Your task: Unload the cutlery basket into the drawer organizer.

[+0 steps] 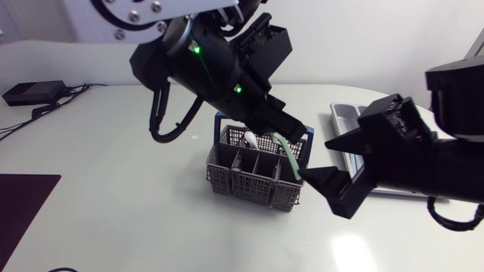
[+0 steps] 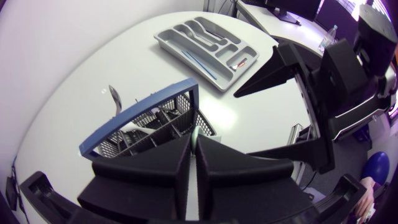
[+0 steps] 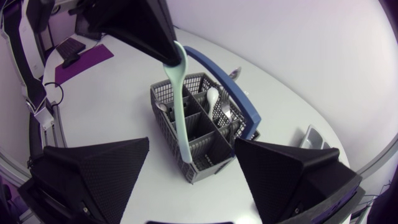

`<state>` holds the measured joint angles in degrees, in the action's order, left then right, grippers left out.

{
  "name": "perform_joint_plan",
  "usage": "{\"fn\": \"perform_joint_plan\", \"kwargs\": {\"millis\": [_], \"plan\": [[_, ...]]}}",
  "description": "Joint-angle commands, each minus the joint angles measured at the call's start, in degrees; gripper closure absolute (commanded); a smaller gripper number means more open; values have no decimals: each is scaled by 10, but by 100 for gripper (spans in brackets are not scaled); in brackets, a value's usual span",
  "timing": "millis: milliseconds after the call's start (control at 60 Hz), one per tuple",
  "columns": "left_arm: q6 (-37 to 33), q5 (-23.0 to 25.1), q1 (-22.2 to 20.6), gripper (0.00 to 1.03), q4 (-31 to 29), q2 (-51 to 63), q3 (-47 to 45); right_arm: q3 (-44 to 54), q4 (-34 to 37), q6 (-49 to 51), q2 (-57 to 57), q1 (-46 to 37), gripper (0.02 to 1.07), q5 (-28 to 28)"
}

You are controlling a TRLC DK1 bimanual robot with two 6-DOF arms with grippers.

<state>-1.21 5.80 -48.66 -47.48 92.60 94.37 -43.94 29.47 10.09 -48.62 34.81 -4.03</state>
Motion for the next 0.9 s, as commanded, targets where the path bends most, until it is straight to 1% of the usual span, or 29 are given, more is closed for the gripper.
{"fn": "perform_joint_plan", "kwargs": {"millis": [0, 67, 100, 200, 250, 333, 367, 400, 433, 450, 467, 483, 567, 583, 650, 683, 733, 883], "plan": [[31, 41, 23, 100, -25, 29, 35, -22, -17, -15, -26, 27, 13, 15], [38, 66, 33, 100, -38, 38, 43, -33, -26, -14, -47, 42, 14, 32], [40, 77, 38, 100, -41, 41, 47, -37, -33, -13, -57, 44, 18, 34], [46, 98, 46, 100, -47, 46, 51, -42, -42, -11, -76, 47, 20, 39], [50, 116, 53, 100, -52, 50, 56, -46, -47, -9, -92, 54, 26, 51], [50, 127, 58, 100, -55, 51, 59, -46, -55, -3, -106, 57, 34, 61], [51, 129, 59, 100, -56, 51, 59, -46, -59, -2, -111, 57, 40, 67], [51, 134, 60, 100, -57, 51, 59, -46, -65, 3, -113, 57, 50, 68], [51, 135, 60, 100, -58, 51, 59, -47, -67, 4, -113, 57, 57, 68], [51, 135, 60, 100, -58, 51, 59, -47, -68, 5, -114, 57, 59, 69], [51, 135, 60, 100, -59, 51, 59, -48, -69, 6, -115, 57, 65, 71], [51, 136, 60, 100, -60, 52, 59, -49, -71, 6, -115, 57, 69, 71], [51, 142, 61, 100, -62, 56, 59, -51, -73, 9, -116, 58, 76, 70], [50, 143, 62, 100, -64, 56, 59, -52, -73, 13, -117, 59, 80, 69], [51, 151, 64, 100, -66, 56, 59, -54, -71, 15, -124, 65, 88, 68], [51, 151, 64, 100, -66, 56, 59, -53, -71, 18, -125, 67, 89, 68], [51, 151, 65, 100, -67, 54, 59, -51, -70, 20, -127, 71, 93, 68], [53, 151, 69, 100, -66, 53, 61, -44, -67, 32, -125, 77, 94, 70]]}}
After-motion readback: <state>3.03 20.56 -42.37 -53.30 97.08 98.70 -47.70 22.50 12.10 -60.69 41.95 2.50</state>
